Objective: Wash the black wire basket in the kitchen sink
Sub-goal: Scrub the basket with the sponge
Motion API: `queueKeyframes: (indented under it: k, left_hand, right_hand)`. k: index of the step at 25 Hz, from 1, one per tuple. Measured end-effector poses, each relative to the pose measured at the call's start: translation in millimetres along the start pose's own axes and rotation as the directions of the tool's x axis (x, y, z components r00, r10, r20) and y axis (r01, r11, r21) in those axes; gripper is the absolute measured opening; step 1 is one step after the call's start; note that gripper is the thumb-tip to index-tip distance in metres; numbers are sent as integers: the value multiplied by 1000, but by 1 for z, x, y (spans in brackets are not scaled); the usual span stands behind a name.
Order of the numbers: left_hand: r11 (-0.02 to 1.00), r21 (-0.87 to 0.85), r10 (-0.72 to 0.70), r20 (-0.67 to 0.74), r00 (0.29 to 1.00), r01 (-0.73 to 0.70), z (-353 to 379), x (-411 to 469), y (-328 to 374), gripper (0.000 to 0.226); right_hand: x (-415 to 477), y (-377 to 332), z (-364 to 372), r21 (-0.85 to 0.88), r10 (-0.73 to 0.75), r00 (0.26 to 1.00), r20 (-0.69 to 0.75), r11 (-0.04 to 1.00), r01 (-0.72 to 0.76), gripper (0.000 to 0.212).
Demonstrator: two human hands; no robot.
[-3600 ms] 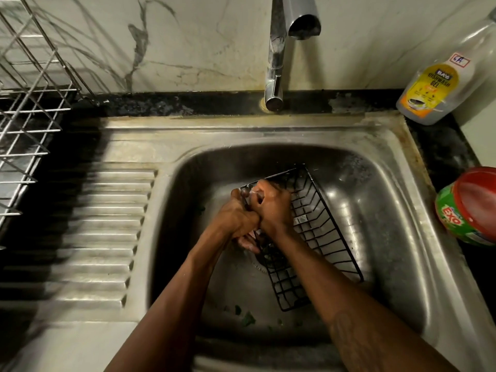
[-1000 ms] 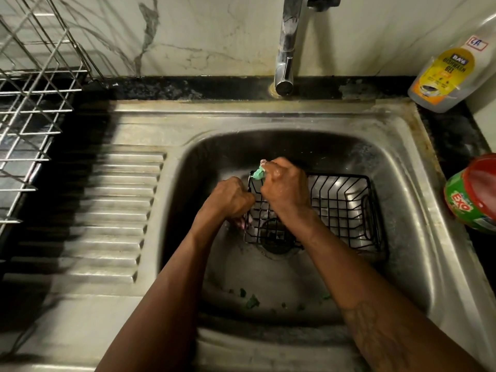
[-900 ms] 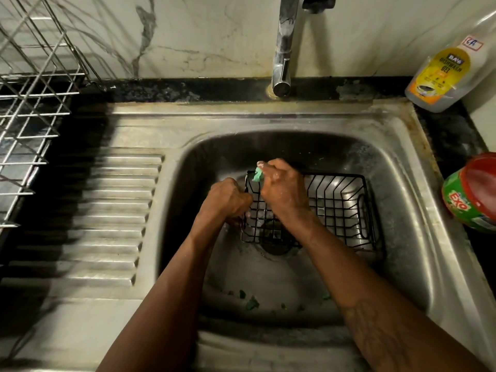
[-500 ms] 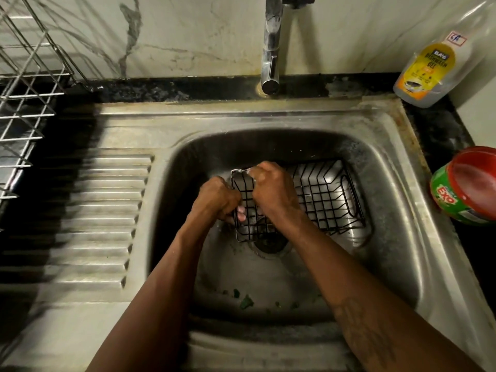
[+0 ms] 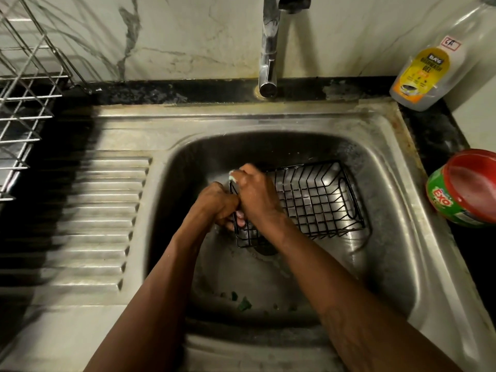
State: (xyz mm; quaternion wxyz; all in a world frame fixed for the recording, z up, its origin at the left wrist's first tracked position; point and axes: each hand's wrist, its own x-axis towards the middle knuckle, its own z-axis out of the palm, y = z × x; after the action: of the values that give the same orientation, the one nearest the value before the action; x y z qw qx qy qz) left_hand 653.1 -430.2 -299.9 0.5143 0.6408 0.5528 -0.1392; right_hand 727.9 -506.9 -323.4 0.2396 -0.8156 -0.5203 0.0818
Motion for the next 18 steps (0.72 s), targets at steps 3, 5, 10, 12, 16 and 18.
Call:
queueKeyframes:
  k: [3, 5, 10, 12, 16, 18]
  left_hand:
    - [998, -54, -26, -15, 1000, 25, 1, 4, 0, 19]
    - [997, -64, -35, -12, 999, 34, 2, 5, 0, 19]
    - [999, -46, -21, 11, 1000, 21, 4, 3, 0, 16]
    - [999, -38, -9, 20, 1000, 9, 5, 4, 0, 15]
    - [999, -37, 7, 9, 1000, -7, 5, -5, 0, 8]
    - [999, -44, 18, 21, 1000, -17, 4, -10, -1, 9]
  right_hand:
    - [-12, 32, -21, 44, 197, 971, -136, 980, -192, 16]
    - [-19, 59, -38, 85, 337, 920, -200, 941, -327, 16]
    - [-24, 109, -57, 54, 433, 773, -464, 885, -463, 32]
    - [-27, 112, -60, 166, 485, 695, -532, 864, -476, 30]
    - [-22, 84, -40, 425, 608, 576, -546, 794, -435, 35]
    - [-17, 69, -26, 536, 667, 536, -518, 741, -405, 37]
